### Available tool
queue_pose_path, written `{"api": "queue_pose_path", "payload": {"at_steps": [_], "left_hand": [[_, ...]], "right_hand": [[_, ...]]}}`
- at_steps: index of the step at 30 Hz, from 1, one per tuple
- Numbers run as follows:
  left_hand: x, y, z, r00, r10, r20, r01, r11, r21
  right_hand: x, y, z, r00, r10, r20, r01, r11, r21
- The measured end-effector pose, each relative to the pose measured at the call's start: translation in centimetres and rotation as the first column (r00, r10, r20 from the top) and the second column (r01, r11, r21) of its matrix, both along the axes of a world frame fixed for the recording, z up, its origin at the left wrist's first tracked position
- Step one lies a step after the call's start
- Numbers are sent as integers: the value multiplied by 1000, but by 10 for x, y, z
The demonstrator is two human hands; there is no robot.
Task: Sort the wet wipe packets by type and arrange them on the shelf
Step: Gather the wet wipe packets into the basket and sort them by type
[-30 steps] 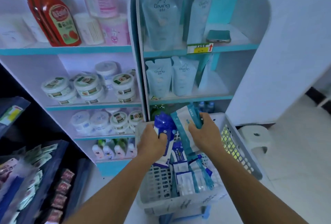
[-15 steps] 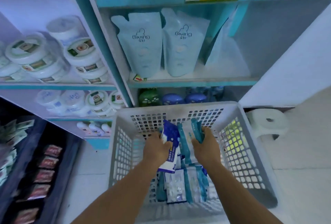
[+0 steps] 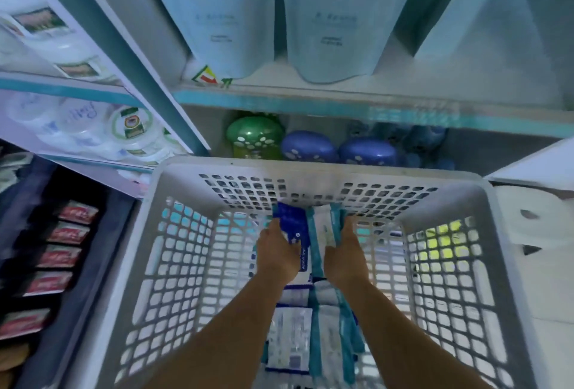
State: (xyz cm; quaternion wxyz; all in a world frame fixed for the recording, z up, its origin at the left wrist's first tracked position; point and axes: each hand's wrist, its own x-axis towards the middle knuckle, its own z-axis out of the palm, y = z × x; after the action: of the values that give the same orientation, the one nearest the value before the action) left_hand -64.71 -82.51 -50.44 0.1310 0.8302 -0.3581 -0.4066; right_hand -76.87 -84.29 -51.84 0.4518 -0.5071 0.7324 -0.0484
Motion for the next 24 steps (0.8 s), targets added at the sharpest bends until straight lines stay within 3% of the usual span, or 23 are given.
{"api": "queue_pose_path", "payload": {"at_steps": [3,6,9,13,18,24], "left_hand": [[5,5,-13,998,-57,-5,58,998,27],[11,11,-12,988,-155,-4,155,987,32],[18,20,8,948,-293,126,293,956,24],[31,39,50,813,-489,318,502,864,44],[63,80,117,712,-519,472,582,813,17],[124,147,206,682,-456,571,578,815,-39]], "right_hand": [[-2,-1,-18,999,48,7,-48,996,79],[-3,-2,-11,997,69,-40,-68,997,33],[3,8,25,958,228,-172,-231,973,0],[16,27,72,878,388,-281,-424,903,-77],[50,56,136,748,546,-378,-632,760,-151],[110,109,222,711,608,-353,-702,642,-309]]}}
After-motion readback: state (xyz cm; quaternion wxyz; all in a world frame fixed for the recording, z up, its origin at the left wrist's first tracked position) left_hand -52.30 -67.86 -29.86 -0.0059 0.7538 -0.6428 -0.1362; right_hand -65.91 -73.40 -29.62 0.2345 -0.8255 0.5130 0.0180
